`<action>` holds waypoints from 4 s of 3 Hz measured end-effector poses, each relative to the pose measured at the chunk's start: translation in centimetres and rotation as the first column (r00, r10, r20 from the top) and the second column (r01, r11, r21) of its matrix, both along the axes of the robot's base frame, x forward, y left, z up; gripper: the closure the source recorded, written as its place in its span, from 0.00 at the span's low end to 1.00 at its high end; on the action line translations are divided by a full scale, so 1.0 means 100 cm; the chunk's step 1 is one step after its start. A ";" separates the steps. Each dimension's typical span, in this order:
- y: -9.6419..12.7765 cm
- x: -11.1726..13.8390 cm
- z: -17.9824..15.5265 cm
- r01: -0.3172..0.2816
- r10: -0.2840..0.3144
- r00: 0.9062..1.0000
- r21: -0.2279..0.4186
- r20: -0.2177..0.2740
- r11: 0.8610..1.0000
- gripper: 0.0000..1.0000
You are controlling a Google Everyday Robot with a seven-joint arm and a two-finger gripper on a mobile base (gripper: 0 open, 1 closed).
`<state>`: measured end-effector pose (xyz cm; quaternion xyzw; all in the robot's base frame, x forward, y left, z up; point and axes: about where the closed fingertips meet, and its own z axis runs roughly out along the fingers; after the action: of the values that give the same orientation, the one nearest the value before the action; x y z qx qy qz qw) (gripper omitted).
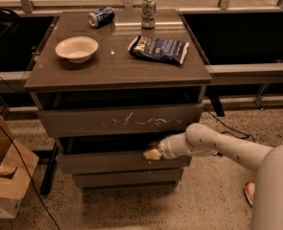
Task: Open middle drawer
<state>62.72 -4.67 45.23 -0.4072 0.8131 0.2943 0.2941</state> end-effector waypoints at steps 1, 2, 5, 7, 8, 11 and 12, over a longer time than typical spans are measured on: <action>0.000 0.001 0.002 0.000 0.000 1.000 0.000 0.000 1.000 0.95; 0.001 -0.002 0.002 -0.005 0.005 1.000 -0.002 -0.005 1.000 0.92; 0.001 -0.002 0.002 -0.005 0.005 1.000 -0.002 -0.005 1.000 0.23; 0.006 0.000 0.000 -0.021 0.021 1.000 -0.017 -0.004 1.000 0.00; 0.011 0.001 -0.011 -0.064 0.062 0.998 -0.069 -0.032 0.996 0.00; 0.009 -0.033 -0.038 -0.275 0.219 0.954 -0.303 -0.205 0.913 0.61; 0.006 -0.063 -0.037 -0.331 0.260 0.931 -0.292 -0.256 0.897 0.59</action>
Offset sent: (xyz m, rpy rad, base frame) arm -0.1392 0.0533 -0.0027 -0.0902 0.2453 0.2378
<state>56.43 -4.06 41.55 -0.5366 0.8054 0.2366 0.0854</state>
